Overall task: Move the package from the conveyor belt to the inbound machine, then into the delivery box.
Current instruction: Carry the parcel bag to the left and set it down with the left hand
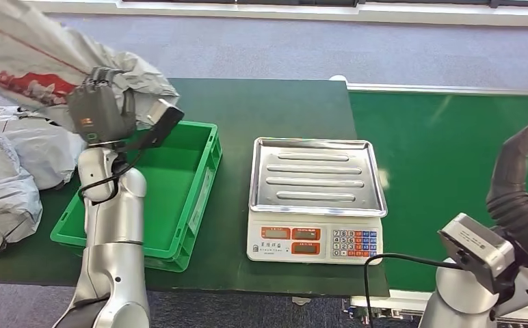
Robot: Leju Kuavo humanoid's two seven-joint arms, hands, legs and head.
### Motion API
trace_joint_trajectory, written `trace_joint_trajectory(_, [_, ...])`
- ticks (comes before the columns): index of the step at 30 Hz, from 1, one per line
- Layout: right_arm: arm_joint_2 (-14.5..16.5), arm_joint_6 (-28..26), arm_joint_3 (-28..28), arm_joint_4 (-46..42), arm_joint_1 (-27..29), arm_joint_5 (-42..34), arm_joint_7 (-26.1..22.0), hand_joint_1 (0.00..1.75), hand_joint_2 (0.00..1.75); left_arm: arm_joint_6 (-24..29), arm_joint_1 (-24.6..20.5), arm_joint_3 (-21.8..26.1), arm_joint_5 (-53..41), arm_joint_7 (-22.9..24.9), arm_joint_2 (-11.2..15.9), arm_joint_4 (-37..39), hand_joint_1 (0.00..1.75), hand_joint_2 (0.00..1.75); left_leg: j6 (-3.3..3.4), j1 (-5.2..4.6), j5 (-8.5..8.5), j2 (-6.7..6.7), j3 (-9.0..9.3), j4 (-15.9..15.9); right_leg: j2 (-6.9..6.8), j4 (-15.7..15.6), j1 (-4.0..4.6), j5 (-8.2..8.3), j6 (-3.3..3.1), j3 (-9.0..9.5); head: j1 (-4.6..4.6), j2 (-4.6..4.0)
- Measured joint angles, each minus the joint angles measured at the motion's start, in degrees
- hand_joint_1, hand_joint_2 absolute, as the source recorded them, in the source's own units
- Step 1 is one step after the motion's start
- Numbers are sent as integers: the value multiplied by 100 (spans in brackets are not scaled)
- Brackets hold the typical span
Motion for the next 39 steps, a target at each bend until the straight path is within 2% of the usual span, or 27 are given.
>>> trace_joint_trajectory(3, [0, 0, 0, -92, 26, 83, 68, 0, 175, 9, 150, 392, 278, 171, 28, -159, 175, 175, -1, 1, 1, -11, -5, 0, -6, 0, 3, -1, -4, -1, 0, 0])
trace_joint_trajectory(6, [0, 0, 0, -146, 45, 105, 75, 0, 175, 11, 276, 590, 337, 219, 29, -309, 175, 175, -1, 1, 1, -15, -9, 0, -9, 0, 1, -2, -4, -1, 1, 0])
trace_joint_trajectory(16, [0, 0, 0, -213, 69, 122, 57, 0, 175, 11, 489, 801, 418, 282, 12, -655, 175, 175, -1, 0, 1, -12, -9, 1, -9, 0, -4, -1, -3, -3, 0, 0])
trace_joint_trajectory(20, [-1, 0, -10, -281, 97, 164, 72, 0, 175, 11, 739, 880, 651, 14, -123, -1012, 175, 175, -1, -1, 1, -10, -9, 1, -8, 0, -2, -1, -4, -5, -1, 0])
trace_joint_trajectory(24, [-3, 0, -42, -333, 140, 157, 21, 0, 175, 13, 1144, 974, 1021, -355, -406, -1541, 175, 175, -1, -1, -1, -8, -12, 1, -6, 0, -3, -2, -4, -7, 1, 0])
trace_joint_trajectory(29, [-7, 0, -122, -329, 169, 40, -125, 0, 175, 13, 1786, 826, 1223, -201, -574, -2180, 175, 175, -1, -3, -2, -2, -16, 1, -2, -3, -3, -2, -4, -18, -1, 0])
trace_joint_trajectory(35, [-11, 0, -232, -260, 199, -151, -284, 0, 175, 13, 2240, 204, 983, 284, -495, -2707, 175, 175, -2, -2, 0, -8, -19, 1, -9, -3, -1, -1, -4, -16, 0, 0])
trace_joint_trajectory(39, [-17, 0, -269, -217, 231, -159, -237, 0, 175, 13, 2488, -74, 942, 391, -421, -2919, 175, 175, -2, -2, 1, -6, -19, 1, -8, -3, -2, -1, -5, -17, 1, 0])
